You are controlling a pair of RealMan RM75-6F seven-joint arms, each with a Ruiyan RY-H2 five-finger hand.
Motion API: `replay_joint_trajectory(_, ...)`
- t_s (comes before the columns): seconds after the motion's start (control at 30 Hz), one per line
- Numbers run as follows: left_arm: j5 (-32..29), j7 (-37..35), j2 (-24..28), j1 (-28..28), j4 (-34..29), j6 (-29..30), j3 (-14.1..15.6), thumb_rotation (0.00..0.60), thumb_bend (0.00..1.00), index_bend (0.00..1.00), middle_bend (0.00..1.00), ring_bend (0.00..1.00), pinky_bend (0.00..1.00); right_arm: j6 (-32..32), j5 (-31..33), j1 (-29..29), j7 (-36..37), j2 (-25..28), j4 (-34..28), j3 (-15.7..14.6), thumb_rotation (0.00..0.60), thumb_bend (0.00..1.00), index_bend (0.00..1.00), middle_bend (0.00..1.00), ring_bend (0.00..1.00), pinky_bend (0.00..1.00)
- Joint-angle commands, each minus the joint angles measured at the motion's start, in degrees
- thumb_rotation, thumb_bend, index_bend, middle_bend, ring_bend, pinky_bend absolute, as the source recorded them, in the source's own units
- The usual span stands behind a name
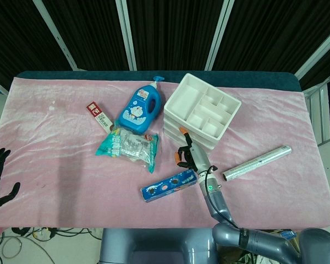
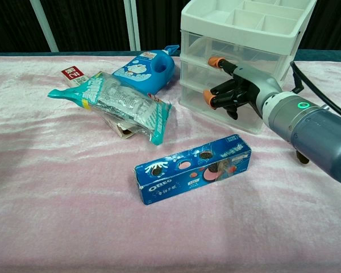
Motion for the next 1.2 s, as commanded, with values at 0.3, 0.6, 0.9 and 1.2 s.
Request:
replay_joint_trajectory(0.3,0.1,0.0,0.0,0.0,-0.1,0.1,0.0,0.6,0.34,0.08,0.05,0.04,0.1,-2.0,1.4,0.2,1.2,1.3,-1.3,0.3,0.6,0.48,0.0,0.75,0.89,0.8)
replay_joint_trajectory(0.6,0.0,0.0,0.0,0.1,-0.1,0.1,0.1,0.6,0.34,0.08,0.05,0.04,0.1,-2.7,0.7,0.4,1.7,2.1,-2.7,-0.4,0.6,0.48,0.0,0.75,0.89,0.8)
replay_joint_trajectory(0.9,-0.1,0.1,0.0,0.1,-0.1,0.0,0.0,0.6,0.34,0.08,0.05,0.04,0.1,-2.1,-0.3,-0.1,2.0,2.9,-5.0,-1.2,0.6,0.48,0.0,0.75,0.89,0.8)
replay_joint_trajectory(1.2,-0.1,0.1,0.2,0.1,-0.2,0.0,0.1,0.6,0.34,0.08,0.05,0.04,0.1,-2.2,-1.0,-0.4,2.4,3.0,-6.6,-2.7,0.6,0.48,0.0,0.75,0.89,0.8)
